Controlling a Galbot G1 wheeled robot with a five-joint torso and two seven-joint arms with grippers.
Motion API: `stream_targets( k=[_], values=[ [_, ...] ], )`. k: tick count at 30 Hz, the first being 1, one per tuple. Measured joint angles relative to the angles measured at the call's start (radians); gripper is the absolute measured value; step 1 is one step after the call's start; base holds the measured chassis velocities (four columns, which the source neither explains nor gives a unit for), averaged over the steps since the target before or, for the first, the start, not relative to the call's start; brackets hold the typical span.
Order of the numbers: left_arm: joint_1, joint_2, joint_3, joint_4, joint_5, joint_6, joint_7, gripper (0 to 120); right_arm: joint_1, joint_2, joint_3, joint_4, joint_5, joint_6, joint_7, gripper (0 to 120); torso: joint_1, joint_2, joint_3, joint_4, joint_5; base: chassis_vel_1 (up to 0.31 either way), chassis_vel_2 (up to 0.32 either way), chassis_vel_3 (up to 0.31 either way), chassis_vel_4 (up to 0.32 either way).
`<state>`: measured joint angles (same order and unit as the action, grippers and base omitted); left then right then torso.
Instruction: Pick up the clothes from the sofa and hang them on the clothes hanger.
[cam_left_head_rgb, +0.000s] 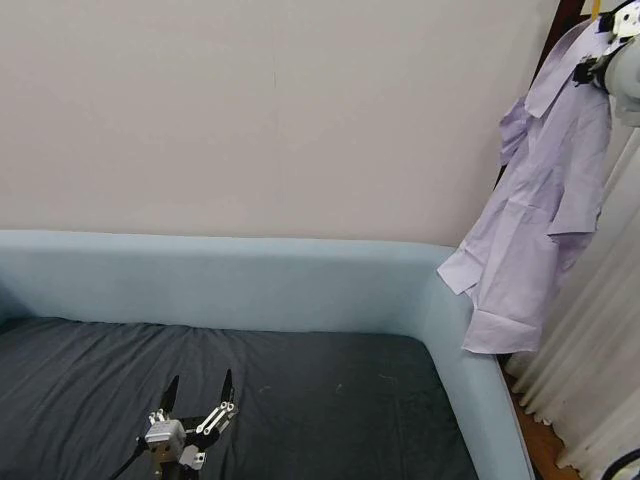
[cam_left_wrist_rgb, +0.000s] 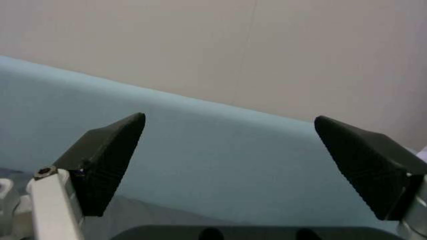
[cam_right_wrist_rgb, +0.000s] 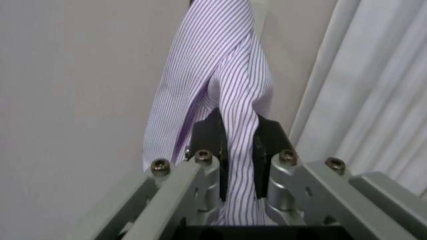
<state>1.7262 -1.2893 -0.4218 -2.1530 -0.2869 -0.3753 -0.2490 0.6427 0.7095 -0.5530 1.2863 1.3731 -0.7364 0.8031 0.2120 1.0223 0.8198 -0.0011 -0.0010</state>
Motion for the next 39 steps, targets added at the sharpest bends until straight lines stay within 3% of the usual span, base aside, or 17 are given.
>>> stream_targets(
  k=[12,18,26,39],
  values=[
    [-0.012,0.003,0.002,0.015,-0.008,-0.003,-0.001,100,0.064,0.125,-0.026,-0.267,-0.118,0.002,-0.109,7,0.000,0.000,0.000,-0.0003,0.0001,0.000,0.000,0.000,0.000],
    [0.009,0.019,-0.025,-0.009,-0.002,0.015,-0.013,100,0.062,0.210,0.061,-0.401,-0.119,0.005,-0.107,7,0.000,0.000,0.000,0.0000,-0.0001,0.000,0.000,0.000,0.000],
    [0.030,0.042,-0.073,-0.050,-0.037,0.022,-0.015,100,0.068,0.263,0.152,-0.505,-0.149,0.025,-0.137,7,0.000,0.000,0.000,-0.0004,0.0002,0.000,0.000,0.000,0.000],
    [0.063,0.037,-0.084,-0.091,-0.042,0.011,-0.010,100,0.071,0.312,0.170,-0.600,-0.190,0.041,-0.139,7,0.000,0.000,0.000,0.0000,-0.0001,0.000,0.000,0.000,0.000]
  ],
)
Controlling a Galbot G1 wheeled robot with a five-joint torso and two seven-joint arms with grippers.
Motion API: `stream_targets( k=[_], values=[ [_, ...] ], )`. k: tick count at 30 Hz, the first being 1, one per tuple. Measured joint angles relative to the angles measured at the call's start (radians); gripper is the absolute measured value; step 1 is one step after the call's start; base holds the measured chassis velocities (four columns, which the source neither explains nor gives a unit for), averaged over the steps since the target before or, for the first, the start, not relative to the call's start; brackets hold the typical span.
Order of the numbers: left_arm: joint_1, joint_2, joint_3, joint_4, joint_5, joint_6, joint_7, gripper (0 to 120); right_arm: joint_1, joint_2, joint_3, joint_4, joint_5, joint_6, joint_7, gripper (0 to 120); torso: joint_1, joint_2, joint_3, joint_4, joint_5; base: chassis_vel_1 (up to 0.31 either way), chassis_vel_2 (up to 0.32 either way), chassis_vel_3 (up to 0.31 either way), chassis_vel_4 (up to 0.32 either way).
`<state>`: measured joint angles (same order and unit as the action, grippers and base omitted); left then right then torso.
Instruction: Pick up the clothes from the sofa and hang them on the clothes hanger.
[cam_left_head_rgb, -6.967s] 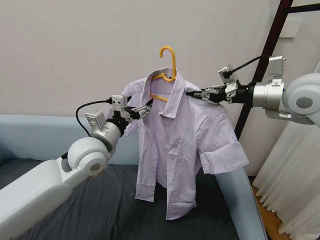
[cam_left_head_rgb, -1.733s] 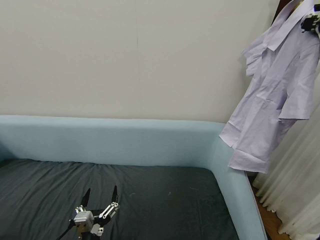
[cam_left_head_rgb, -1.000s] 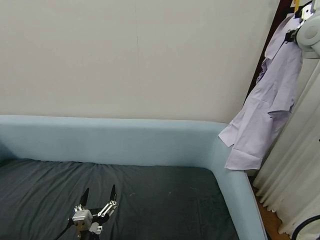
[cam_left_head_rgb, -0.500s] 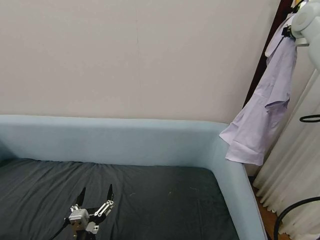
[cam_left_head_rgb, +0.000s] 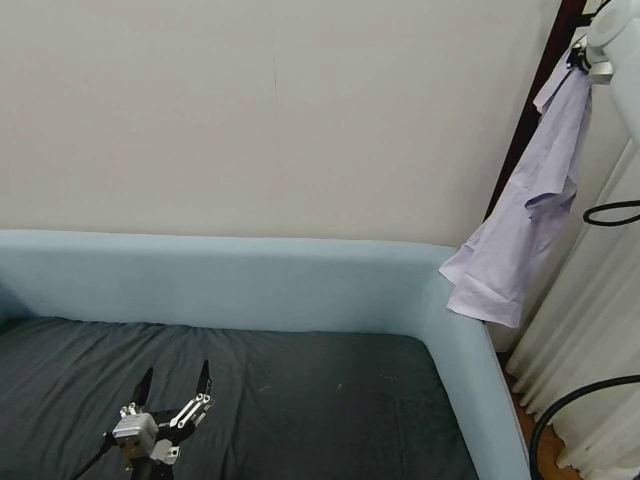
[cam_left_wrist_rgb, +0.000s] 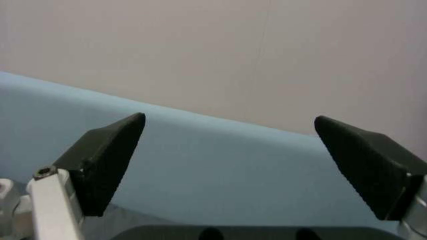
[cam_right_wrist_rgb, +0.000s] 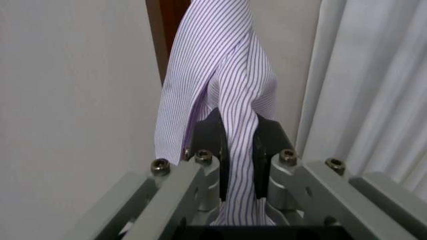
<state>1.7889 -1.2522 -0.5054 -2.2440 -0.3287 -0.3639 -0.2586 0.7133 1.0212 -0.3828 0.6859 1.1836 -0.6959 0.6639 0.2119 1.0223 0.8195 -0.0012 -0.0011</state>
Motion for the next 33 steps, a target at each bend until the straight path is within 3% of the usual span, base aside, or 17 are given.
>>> stream_targets(
  k=[8,16,19,24,28,32,33],
  values=[
    [0.010,-0.002,-0.005,-0.011,0.003,-0.008,0.003,100,-0.035,-0.033,-0.017,0.047,0.004,-0.011,0.004,7,0.000,0.000,0.000,-0.0001,0.0002,0.000,0.000,0.000,0.000],
    [0.015,-0.009,0.002,-0.010,0.018,-0.014,0.002,100,-0.100,-0.120,-0.016,0.227,-0.016,0.033,-0.048,32,0.000,0.000,0.000,-0.0003,0.0003,0.000,0.000,0.000,0.000],
    [0.015,-0.012,0.004,-0.010,0.020,-0.013,0.001,100,-0.144,-0.184,0.001,0.372,-0.014,0.036,-0.032,47,0.000,0.000,0.000,-0.0001,0.0003,0.000,0.000,0.000,0.000],
    [0.017,-0.019,0.003,-0.008,0.028,-0.012,0.001,100,-0.222,-0.266,0.062,0.573,0.019,0.056,-0.036,61,0.000,0.000,0.000,-0.0005,0.0005,0.000,0.000,0.000,0.000],
    [0.025,-0.039,0.015,0.003,0.073,-0.024,0.000,100,-0.424,-0.357,0.172,0.883,0.080,0.183,-0.149,81,0.000,0.000,0.000,0.0000,0.0005,0.000,0.000,0.000,0.000],
    [0.028,-0.050,0.021,0.009,0.087,-0.024,0.000,100,-0.574,-0.361,0.262,1.016,0.133,0.218,-0.161,90,0.000,0.000,0.000,0.0001,-0.0009,0.000,0.000,0.000,0.000],
    [0.029,-0.059,0.022,0.010,0.092,-0.025,0.000,100,-0.675,-0.357,0.302,1.073,0.133,0.248,-0.172,97,0.000,0.000,0.000,0.0002,0.0003,0.000,0.000,0.000,0.000]
  ],
)
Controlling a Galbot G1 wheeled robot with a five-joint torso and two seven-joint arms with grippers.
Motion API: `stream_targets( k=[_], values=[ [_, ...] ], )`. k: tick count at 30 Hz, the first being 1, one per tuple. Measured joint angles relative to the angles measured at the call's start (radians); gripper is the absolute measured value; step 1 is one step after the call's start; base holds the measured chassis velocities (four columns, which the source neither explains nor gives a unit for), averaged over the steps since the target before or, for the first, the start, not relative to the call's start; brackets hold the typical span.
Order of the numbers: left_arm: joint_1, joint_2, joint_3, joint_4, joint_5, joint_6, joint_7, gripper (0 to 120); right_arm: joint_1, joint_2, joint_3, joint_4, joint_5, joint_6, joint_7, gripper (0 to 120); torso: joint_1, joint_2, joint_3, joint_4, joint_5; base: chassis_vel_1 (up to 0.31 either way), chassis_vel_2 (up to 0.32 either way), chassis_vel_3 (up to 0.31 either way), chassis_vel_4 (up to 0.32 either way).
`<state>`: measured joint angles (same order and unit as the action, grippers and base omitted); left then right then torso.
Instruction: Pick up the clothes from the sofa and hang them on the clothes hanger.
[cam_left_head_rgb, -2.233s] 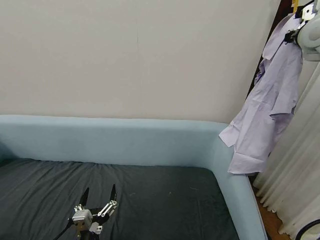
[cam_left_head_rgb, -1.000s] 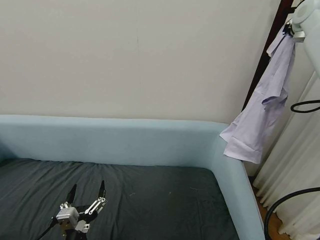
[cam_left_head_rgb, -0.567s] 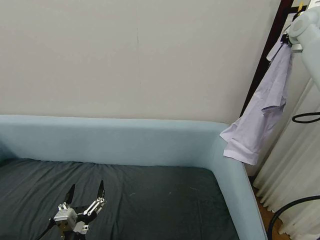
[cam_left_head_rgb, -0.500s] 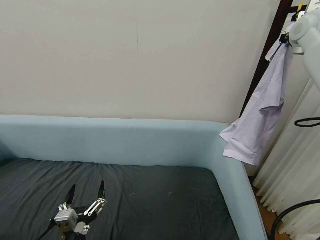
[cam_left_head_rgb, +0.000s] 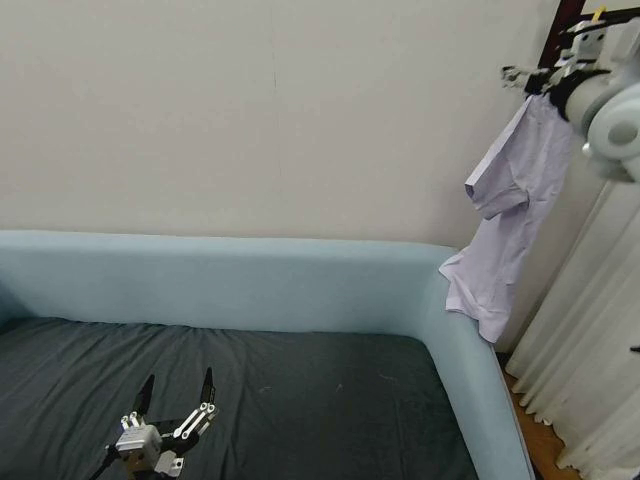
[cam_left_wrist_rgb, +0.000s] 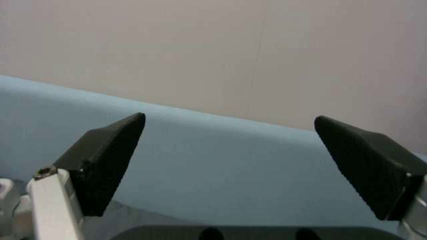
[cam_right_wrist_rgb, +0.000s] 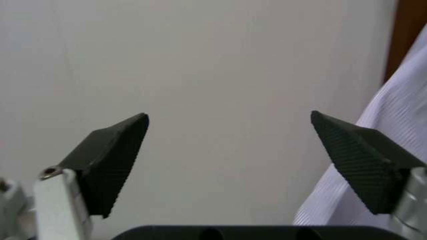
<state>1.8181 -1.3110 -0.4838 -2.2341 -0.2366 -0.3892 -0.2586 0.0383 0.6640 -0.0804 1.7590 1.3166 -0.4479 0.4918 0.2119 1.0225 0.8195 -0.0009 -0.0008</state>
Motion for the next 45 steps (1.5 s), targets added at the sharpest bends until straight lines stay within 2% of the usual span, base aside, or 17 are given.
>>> stream_targets(
  k=[1,3,5,9,10,13,16,17,19,20,21,24,27,29,33,36,45],
  values=[
    [0.000,0.000,0.000,0.000,0.000,0.000,0.000,100,0.000,0.000,0.000,0.000,0.000,0.000,0.000,97,0.000,0.000,0.000,0.0000,0.0000,0.000,0.000,0.000,0.000],
    [0.004,-0.017,-0.005,0.004,0.016,-0.009,0.001,100,-0.146,0.005,0.033,0.084,-0.048,0.053,-0.038,100,0.000,0.000,0.000,-0.0002,0.0005,0.000,0.000,0.000,0.000],
    [0.005,-0.023,-0.006,0.006,0.024,-0.013,0.002,100,-0.188,0.006,0.045,0.108,-0.074,0.071,-0.052,100,0.000,0.000,0.000,-0.0002,0.0000,0.000,0.000,0.000,0.000],
    [0.017,-0.068,0.002,0.018,0.076,-0.054,-0.002,100,-0.507,0.007,0.157,0.225,-0.300,0.156,-0.121,100,0.000,0.000,0.000,0.0001,-0.0001,0.000,0.000,0.000,0.000],
    [0.017,-0.068,0.002,0.018,0.076,-0.054,-0.002,100,-0.507,0.007,0.157,0.225,-0.300,0.156,-0.121,100,0.000,0.000,0.000,0.0001,-0.0001,0.000,0.000,0.000,0.000],
    [0.027,-0.097,0.013,0.032,0.105,-0.081,-0.002,100,-0.827,0.028,0.296,0.277,-0.478,0.221,-0.174,100,0.000,0.000,0.000,-0.0007,0.0001,0.000,0.000,0.000,0.000],
    [0.027,-0.102,0.014,0.038,0.109,-0.084,-0.002,100,-0.917,0.044,0.337,0.286,-0.526,0.239,-0.191,100,0.000,0.000,0.000,-0.0008,0.0005,0.000,0.000,0.000,0.000],
    [0.026,-0.107,0.014,0.053,0.114,-0.089,-0.002,100,-1.082,0.083,0.435,0.311,-0.619,0.279,-0.221,100,0.000,0.000,0.000,-0.0007,0.0005,0.000,0.000,0.000,0.000],
    [0.022,-0.098,0.010,0.074,0.114,-0.094,-0.003,100,-1.297,0.160,0.553,0.349,-0.761,0.335,-0.259,100,0.000,0.000,0.000,-0.0004,-0.0003,0.000,0.000,0.000,0.000],
    [0.020,-0.092,0.007,0.080,0.114,-0.095,-0.003,100,-1.368,0.194,0.589,0.365,-0.803,0.358,-0.271,100,0.000,0.000,0.000,-0.0007,0.0005,0.000,0.000,0.000,0.000],
    [0.020,-0.092,0.007,0.080,0.114,-0.095,-0.003,100,-1.368,0.194,0.589,0.365,-0.803,0.358,-0.271,100,0.000,0.000,0.000,-0.0007,0.0005,0.000,0.000,0.000,0.000],
    [0.020,-0.069,0.005,0.095,0.111,-0.096,-0.001,100,-1.563,0.302,0.687,0.423,-0.905,0.439,-0.309,100,0.000,0.000,0.000,-0.0009,-0.0004,0.000,0.000,0.000,0.000],
    [0.021,-0.062,0.006,0.099,0.108,-0.096,-0.002,100,-1.612,0.333,0.710,0.440,-0.922,0.459,-0.316,100,0.000,0.000,0.000,-0.0005,-0.0002,0.000,0.000,0.000,0.000],
    [0.018,-0.054,0.018,0.104,0.088,-0.096,-0.025,100,-1.735,0.407,0.748,0.477,-0.943,0.503,-0.345,100,0.000,0.000,0.000,-0.0005,-0.0006,0.000,0.000,0.000,0.000],
    [0.017,-0.049,0.029,0.106,0.082,-0.092,-0.029,100,-1.785,0.457,0.753,0.485,-0.964,0.533,-0.361,100,0.000,0.000,0.000,-0.0003,0.0000,0.000,0.000,0.000,0.000],
    [0.012,-0.039,0.039,0.121,0.084,-0.091,-0.028,100,-1.855,0.532,0.734,0.502,-1.031,0.583,-0.386,100,0.000,0.000,0.000,-0.0002,-0.0002,0.000,0.000,0.000,0.000],
    [0.003,-0.031,0.045,0.136,0.083,-0.088,-0.026,100,-1.903,0.574,0.733,0.493,-1.075,0.654,-0.403,100,0.000,0.000,0.000,-0.0005,-0.0001,0.000,0.000,0.000,0.000]
  ],
)
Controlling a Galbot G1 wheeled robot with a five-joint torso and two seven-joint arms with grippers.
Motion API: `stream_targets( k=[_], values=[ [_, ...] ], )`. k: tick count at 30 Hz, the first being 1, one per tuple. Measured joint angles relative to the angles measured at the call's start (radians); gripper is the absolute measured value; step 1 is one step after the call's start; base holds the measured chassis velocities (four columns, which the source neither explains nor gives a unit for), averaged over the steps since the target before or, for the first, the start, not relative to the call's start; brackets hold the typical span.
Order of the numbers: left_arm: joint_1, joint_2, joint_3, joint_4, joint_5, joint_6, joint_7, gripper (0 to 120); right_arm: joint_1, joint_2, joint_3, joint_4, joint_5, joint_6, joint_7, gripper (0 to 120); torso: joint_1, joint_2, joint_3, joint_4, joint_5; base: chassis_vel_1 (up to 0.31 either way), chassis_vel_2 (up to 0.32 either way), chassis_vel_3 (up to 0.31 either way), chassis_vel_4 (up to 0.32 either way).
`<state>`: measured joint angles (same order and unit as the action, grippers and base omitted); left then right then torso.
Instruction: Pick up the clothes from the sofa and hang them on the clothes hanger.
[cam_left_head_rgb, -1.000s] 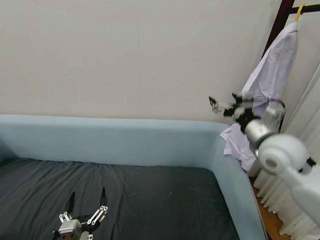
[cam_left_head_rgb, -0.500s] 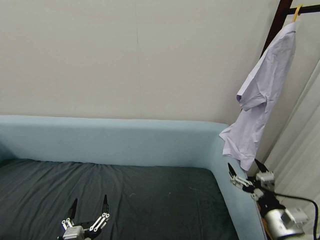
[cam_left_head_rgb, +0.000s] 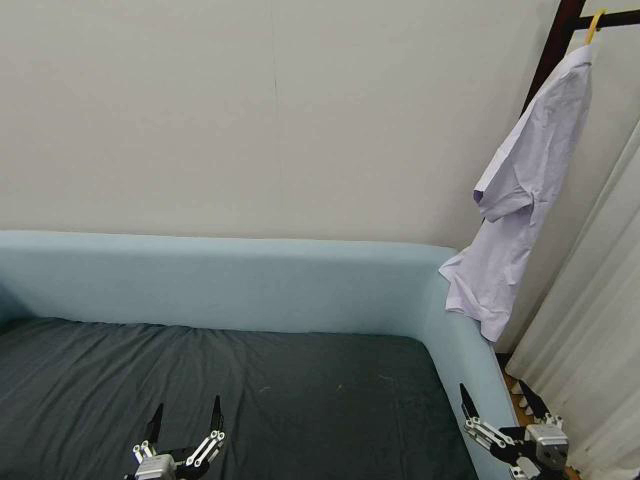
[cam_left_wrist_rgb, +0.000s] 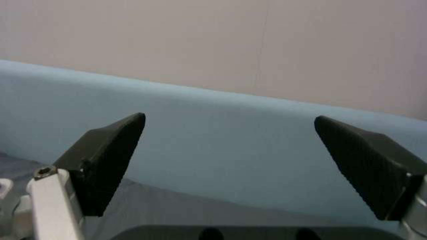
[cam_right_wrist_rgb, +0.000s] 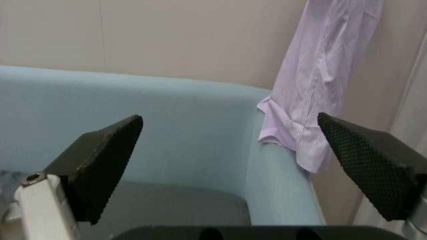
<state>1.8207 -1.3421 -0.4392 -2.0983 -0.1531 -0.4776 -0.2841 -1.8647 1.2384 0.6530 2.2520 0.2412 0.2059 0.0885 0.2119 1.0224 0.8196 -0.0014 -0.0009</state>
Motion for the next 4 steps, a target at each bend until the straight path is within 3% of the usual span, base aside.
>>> stream_targets(
  k=[4],
  values=[
    [-0.001,0.001,0.000,0.001,0.000,0.000,0.001,100,0.002,0.000,0.000,-0.004,-0.002,0.004,0.001,100,0.000,0.000,0.000,0.0001,0.0000,0.000,0.000,0.000,0.000]
  ],
)
